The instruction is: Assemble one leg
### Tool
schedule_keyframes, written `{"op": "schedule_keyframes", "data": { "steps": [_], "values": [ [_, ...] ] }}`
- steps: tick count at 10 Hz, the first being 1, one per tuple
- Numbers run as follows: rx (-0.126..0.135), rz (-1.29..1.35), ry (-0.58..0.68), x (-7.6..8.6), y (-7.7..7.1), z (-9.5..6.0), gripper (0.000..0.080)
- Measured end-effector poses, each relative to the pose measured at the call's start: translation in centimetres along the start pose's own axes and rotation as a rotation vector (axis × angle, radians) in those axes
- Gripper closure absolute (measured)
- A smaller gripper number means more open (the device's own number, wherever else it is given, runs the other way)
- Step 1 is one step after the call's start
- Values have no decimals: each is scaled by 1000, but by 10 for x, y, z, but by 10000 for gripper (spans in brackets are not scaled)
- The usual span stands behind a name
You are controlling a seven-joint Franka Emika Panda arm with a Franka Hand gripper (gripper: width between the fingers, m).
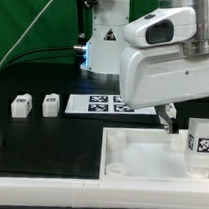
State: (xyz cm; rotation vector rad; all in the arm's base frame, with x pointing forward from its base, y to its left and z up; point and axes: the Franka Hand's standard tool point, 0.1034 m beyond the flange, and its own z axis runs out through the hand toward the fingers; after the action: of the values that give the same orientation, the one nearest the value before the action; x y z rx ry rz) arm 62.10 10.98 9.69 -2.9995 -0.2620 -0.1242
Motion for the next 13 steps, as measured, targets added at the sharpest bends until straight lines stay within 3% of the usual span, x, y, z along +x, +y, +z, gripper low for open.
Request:
{"op": "schedule_keyframes", "data": {
  "steps": [3, 7, 9, 11, 13],
  "values": [
    [1, 143, -12, -4, -7, 3, 151],
    [1, 141, -1, -6, -8, 13, 151],
    [1, 131, 0, -5, -10, 12, 187],
    [0, 39, -3, -5, -3, 12, 501],
    [-2, 19, -1, -4, 0, 12, 504]
  ]
}}
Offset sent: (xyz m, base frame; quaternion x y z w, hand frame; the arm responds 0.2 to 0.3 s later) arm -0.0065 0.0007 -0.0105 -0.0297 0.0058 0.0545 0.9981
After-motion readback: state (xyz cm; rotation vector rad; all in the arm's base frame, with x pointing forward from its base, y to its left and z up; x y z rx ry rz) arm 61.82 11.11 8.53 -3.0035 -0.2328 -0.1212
